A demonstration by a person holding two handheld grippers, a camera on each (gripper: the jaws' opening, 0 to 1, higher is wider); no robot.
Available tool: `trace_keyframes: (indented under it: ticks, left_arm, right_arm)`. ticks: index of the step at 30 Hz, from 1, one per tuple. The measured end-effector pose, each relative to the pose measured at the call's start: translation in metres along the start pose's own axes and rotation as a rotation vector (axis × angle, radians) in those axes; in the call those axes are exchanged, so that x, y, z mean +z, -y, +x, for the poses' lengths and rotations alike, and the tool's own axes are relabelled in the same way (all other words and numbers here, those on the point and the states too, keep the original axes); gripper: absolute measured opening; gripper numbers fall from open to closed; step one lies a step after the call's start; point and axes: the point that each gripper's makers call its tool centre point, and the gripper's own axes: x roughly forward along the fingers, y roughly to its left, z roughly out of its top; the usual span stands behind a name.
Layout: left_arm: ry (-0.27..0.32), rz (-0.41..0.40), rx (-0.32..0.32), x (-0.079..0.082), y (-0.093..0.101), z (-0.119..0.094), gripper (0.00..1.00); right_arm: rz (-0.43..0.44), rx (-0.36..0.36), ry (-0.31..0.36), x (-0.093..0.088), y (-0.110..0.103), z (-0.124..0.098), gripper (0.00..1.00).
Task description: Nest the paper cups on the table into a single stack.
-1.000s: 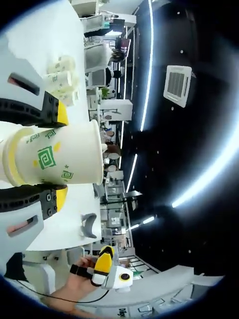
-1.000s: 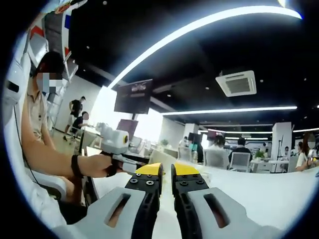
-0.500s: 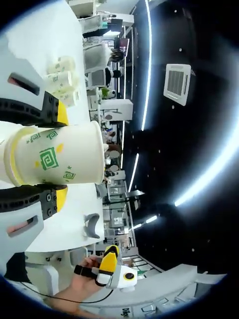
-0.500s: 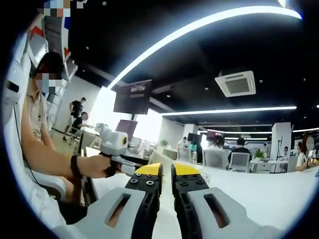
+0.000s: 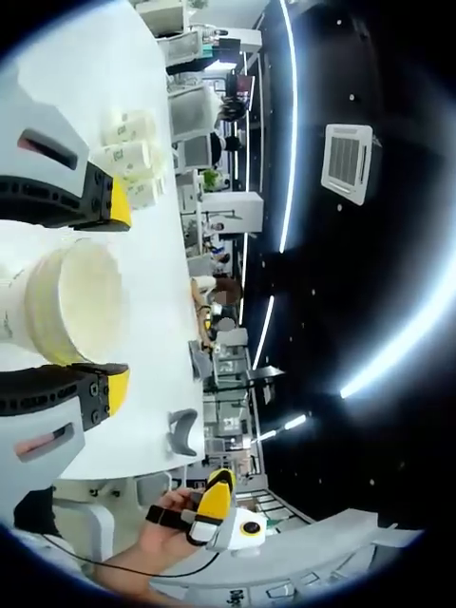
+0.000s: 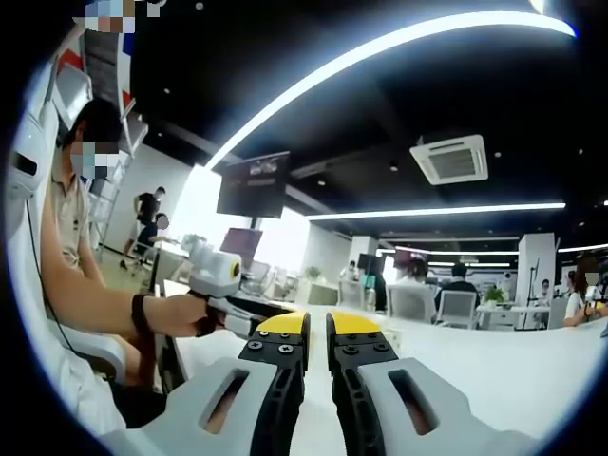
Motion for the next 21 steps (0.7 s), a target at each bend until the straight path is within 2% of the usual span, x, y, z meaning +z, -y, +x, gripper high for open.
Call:
trace_keyframes:
  ticks: [12, 15, 21]
  left_arm:
    - [0.014, -0.06, 0.022, 0.006, 0.005, -0.023, 0.67]
    - [0.044, -0.07, 0.045, 0.013, 0.004, -0.034, 0.65]
    - [0.034, -0.07, 0.101, 0.015, 0.006, -0.056, 0.68]
  right_arm:
    - [0.006, -0.003, -0.002, -0.001, -0.001, 0.0, 0.08]
    - [0.012, -0.006, 0.0, -0.002, -0.001, -0.001, 0.08]
    - [0.039, -0.001, 0.01, -0.003, -0.001, 0.0, 0.12]
